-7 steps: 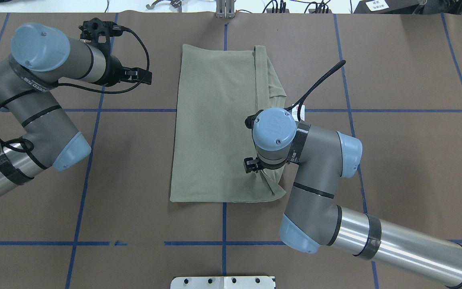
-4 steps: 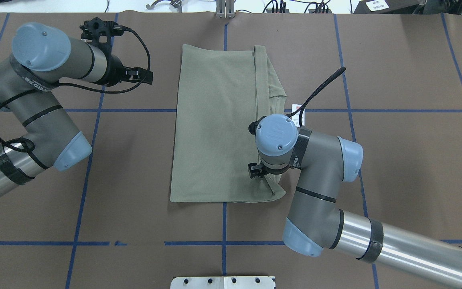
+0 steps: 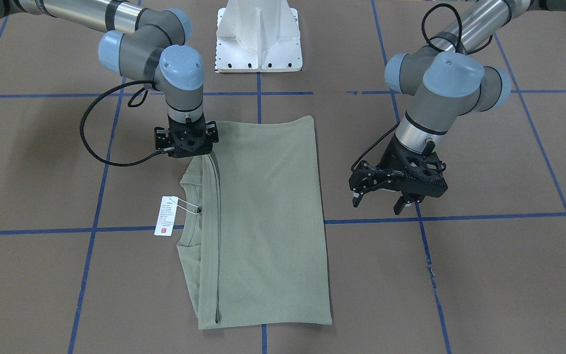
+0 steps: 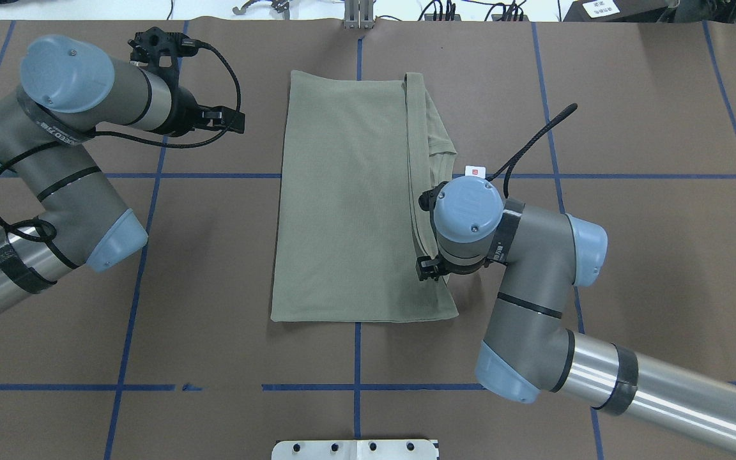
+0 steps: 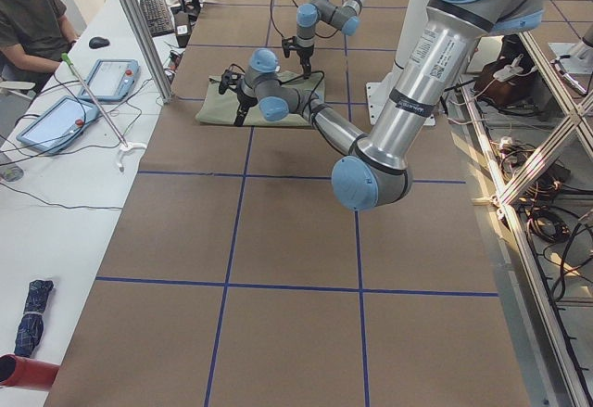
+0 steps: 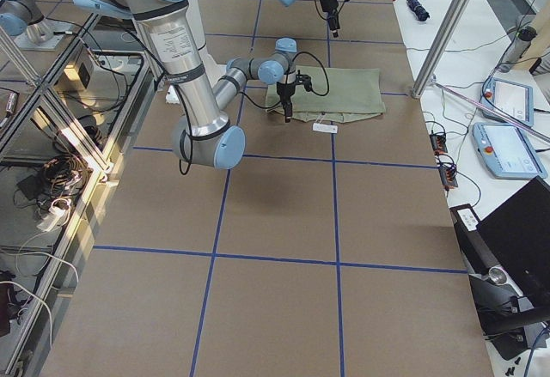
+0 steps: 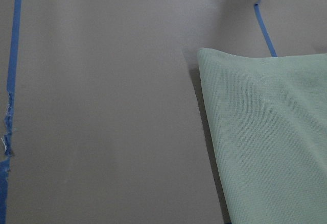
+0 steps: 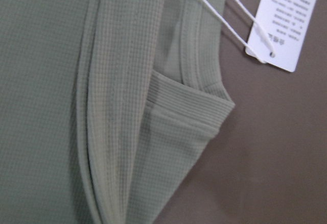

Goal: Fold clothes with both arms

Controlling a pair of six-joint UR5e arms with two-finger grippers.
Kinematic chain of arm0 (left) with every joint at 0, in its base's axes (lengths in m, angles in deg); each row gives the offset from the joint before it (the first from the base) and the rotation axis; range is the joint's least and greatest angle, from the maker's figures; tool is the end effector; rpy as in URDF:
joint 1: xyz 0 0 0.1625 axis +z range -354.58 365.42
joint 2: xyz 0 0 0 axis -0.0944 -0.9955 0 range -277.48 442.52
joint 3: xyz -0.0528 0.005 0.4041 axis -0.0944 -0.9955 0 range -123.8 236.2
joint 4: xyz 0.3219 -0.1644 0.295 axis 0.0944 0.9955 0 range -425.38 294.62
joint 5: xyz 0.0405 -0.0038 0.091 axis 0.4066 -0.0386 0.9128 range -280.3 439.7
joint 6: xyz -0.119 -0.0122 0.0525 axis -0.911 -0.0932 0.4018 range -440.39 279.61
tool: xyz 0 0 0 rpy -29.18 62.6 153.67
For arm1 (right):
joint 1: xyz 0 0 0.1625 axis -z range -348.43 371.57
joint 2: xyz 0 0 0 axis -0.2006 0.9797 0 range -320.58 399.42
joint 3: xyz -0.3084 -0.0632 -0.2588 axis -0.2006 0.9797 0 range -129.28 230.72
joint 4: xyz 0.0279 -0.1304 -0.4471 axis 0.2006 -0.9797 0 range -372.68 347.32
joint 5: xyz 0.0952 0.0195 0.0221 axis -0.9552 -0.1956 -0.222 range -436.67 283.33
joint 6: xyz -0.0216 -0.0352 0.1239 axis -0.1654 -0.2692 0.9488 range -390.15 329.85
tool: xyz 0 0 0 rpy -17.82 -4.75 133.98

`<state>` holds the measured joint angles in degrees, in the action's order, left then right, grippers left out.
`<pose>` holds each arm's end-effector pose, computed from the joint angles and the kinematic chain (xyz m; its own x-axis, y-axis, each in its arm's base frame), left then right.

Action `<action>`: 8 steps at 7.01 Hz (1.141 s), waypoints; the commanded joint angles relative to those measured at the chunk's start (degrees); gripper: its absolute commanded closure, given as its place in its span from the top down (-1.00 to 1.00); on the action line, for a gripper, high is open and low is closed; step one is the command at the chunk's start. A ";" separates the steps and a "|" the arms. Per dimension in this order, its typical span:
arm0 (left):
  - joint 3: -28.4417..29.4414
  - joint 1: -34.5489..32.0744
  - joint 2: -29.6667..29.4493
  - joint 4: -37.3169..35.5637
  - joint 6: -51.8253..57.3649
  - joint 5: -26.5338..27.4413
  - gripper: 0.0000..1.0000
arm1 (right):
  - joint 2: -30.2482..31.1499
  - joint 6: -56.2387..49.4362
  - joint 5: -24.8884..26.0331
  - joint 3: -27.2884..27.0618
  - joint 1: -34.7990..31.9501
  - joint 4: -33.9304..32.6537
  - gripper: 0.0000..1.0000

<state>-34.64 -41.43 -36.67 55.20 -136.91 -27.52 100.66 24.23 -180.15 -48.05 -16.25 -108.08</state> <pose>0.4396 -0.6072 0.2689 0.5670 0.1656 -0.8069 0.2489 0.8993 0.3595 -0.5733 -0.4189 0.3019 0.8093 -0.2132 0.5474 0.1563 0.9764 0.1492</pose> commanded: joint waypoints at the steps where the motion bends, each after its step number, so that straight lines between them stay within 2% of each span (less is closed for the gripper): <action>1: 0.06 0.00 -0.25 -0.09 -0.17 0.00 1.00 | 6.06 -0.77 0.12 -4.40 -0.66 0.03 1.00; 2: 0.06 0.00 -0.25 0.00 -0.08 0.00 1.00 | 7.13 -0.77 0.03 -5.45 -1.18 0.03 1.00; 4: -0.03 0.00 -0.34 -0.09 -0.08 0.00 1.00 | 2.34 -2.42 -1.81 -4.86 -4.77 -0.41 1.00; 6: 0.06 0.00 -0.17 -0.09 0.27 0.00 1.00 | -7.84 -2.61 -1.55 6.43 -5.31 1.69 1.00; 8: 0.23 -0.09 -0.16 -0.09 0.53 0.00 1.00 | -11.39 -2.61 -1.28 14.62 -5.58 8.08 1.00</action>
<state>-34.51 -41.44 -36.82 55.12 -136.48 -27.56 92.00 21.64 -181.52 -38.76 -21.59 -103.62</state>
